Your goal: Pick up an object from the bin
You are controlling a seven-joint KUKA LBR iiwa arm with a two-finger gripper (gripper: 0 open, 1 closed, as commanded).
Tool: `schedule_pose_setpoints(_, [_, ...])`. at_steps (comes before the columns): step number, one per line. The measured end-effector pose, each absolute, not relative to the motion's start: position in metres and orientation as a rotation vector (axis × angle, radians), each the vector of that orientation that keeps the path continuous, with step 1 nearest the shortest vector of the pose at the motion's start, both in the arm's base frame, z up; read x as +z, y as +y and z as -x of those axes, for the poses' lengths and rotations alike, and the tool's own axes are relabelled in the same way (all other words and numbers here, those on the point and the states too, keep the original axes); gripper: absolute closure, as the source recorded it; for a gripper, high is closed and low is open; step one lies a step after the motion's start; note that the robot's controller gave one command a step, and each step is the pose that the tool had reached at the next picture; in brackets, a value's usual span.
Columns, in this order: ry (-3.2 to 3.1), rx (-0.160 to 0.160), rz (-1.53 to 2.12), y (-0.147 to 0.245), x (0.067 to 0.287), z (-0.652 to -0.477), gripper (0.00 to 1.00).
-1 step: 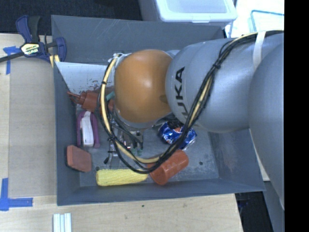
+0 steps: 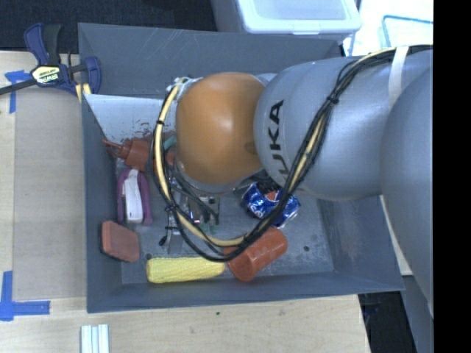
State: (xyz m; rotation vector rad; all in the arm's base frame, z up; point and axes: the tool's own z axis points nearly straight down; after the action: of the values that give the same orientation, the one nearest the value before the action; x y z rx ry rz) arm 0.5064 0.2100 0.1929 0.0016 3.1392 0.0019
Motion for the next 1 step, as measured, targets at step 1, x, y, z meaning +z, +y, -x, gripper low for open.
schedule_pose_setpoints(1, [3.103, 0.002, 0.464, 0.183, 0.0991, -0.4896, 0.0])
